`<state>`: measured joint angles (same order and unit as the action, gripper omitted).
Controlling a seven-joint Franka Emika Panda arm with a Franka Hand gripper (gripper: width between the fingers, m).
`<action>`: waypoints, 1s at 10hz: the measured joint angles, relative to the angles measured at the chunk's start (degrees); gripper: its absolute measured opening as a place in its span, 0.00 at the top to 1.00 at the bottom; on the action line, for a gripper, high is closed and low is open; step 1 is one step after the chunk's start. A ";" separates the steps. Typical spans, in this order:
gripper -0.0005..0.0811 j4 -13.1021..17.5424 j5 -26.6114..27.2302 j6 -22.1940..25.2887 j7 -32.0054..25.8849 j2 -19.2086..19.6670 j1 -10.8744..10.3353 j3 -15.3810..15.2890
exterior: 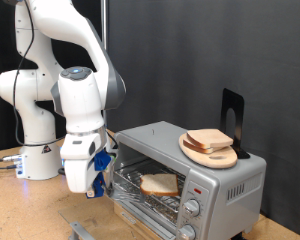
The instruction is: Make a piece of toast with the oven
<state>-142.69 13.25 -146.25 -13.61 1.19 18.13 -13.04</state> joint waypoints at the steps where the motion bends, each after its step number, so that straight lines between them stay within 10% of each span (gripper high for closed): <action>1: 0.40 0.02 1.22 0.15 -1.63 -0.13 -0.09 -0.35; 10: 0.40 -0.45 1.91 2.24 -1.55 -1.32 -0.27 -2.72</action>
<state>-143.14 15.17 -144.02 -15.16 -0.12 17.85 -15.77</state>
